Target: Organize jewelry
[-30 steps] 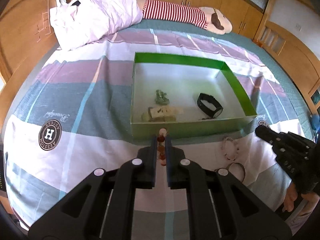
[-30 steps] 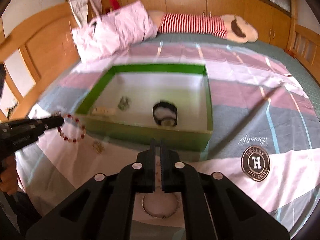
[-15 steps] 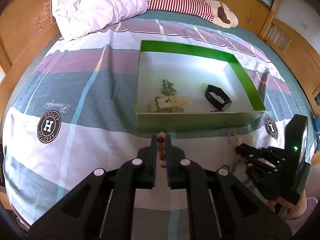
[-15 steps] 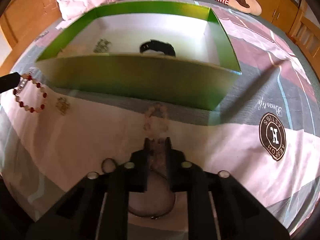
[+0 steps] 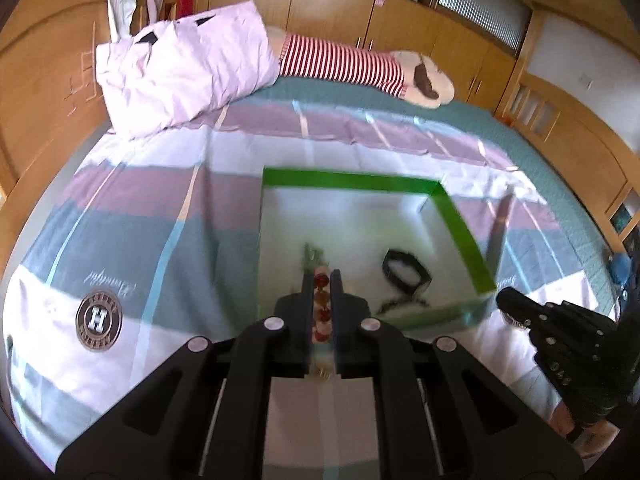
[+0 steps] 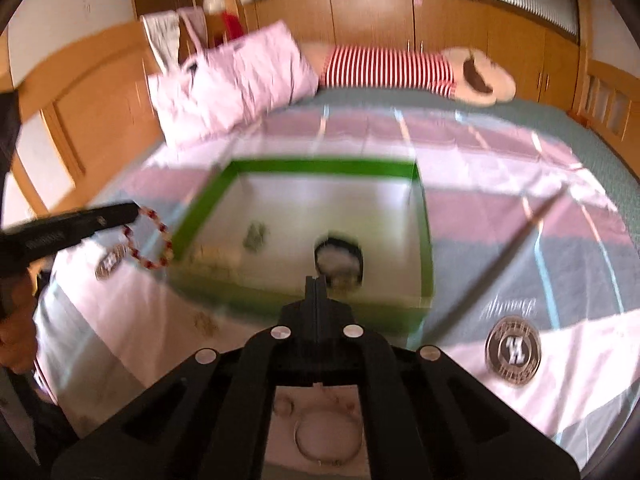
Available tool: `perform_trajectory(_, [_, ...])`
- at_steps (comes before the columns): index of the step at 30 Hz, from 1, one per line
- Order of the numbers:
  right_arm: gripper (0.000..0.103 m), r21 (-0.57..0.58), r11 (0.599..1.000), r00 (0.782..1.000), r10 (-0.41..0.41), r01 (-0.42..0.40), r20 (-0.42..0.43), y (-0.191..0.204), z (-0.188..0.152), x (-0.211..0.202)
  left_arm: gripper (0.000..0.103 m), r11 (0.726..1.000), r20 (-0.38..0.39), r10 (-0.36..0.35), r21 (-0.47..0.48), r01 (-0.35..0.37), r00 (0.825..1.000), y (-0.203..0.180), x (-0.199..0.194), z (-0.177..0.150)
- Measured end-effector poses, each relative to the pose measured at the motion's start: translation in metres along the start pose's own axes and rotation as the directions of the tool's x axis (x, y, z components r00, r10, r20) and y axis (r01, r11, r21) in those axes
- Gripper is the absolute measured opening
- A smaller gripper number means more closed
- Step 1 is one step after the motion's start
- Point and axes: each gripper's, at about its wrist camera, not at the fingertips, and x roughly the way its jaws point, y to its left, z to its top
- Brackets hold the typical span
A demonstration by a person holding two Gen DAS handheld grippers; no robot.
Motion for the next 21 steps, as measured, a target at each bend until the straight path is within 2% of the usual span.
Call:
perform_trajectory(3, [0.001, 0.006, 1.000, 0.996, -0.004, 0.004, -0.092, -0.010, 0.005, 0.011, 0.008, 0.999, -0.033, -0.009, -0.032, 0.008, 0.999, 0.005, 0.013, -0.002])
perform_trajectory(4, [0.003, 0.021, 1.000, 0.988, -0.012, 0.015, -0.152, -0.015, -0.001, 0.022, 0.008, 1.000, -0.058, -0.007, -0.028, 0.005, 0.998, 0.005, 0.018, -0.005])
perform_trajectory(6, [0.029, 0.015, 0.999, 0.961, -0.034, 0.039, -0.275, -0.022, -0.023, 0.045, 0.008, 1.000, -0.068, 0.000, -0.008, -0.001, 0.998, 0.003, 0.019, -0.009])
perform_trajectory(7, [0.033, 0.000, 0.998, 0.948, -0.056, 0.059, -0.314, -0.022, -0.033, 0.054, 0.008, 1.000, -0.070, 0.007, 0.010, -0.006, 0.998, 0.000, 0.018, -0.011])
perform_trajectory(10, [0.034, -0.077, 0.989, 0.905, -0.147, 0.127, -0.400, -0.021, -0.064, 0.084, 0.008, 1.000, -0.067, -0.012, 0.025, 0.014, 0.998, -0.004, 0.013, -0.015])
perform_trajectory(11, [0.031, -0.078, 0.988, 0.895, -0.152, 0.131, -0.419, -0.021, -0.071, 0.090, 0.008, 0.999, -0.067, -0.016, 0.029, 0.018, 0.998, -0.005, 0.011, -0.016])
perform_trajectory(12, [0.020, -0.082, 0.988, 0.904, -0.152, 0.130, -0.399, -0.019, -0.073, 0.089, 0.008, 0.999, -0.066, -0.023, 0.035, 0.026, 0.998, -0.007, 0.009, -0.018])
perform_trajectory(13, [0.006, -0.097, 0.988, 0.906, -0.153, 0.124, -0.394, -0.016, -0.071, 0.086, 0.008, 0.999, -0.065, -0.028, 0.039, 0.030, 0.997, -0.009, 0.007, -0.019])
perform_trajectory(14, [0.007, -0.099, 0.989, 0.911, -0.137, 0.107, -0.388, -0.012, -0.069, 0.082, 0.008, 0.998, -0.064, -0.032, 0.042, 0.035, 0.997, -0.010, 0.005, -0.020])
perform_trajectory(18, [0.007, -0.091, 0.994, 0.954, -0.079, 0.054, -0.291, 0.003, -0.051, 0.052, 0.008, 0.997, -0.045, -0.062, 0.051, 0.064, 0.997, -0.012, -0.008, -0.024])
perform_trajectory(21, [0.007, -0.076, 0.997, 0.985, -0.019, 0.006, -0.174, 0.014, -0.030, 0.020, 0.008, 0.994, -0.010, -0.094, 0.051, 0.094, 0.996, -0.013, -0.019, -0.020])
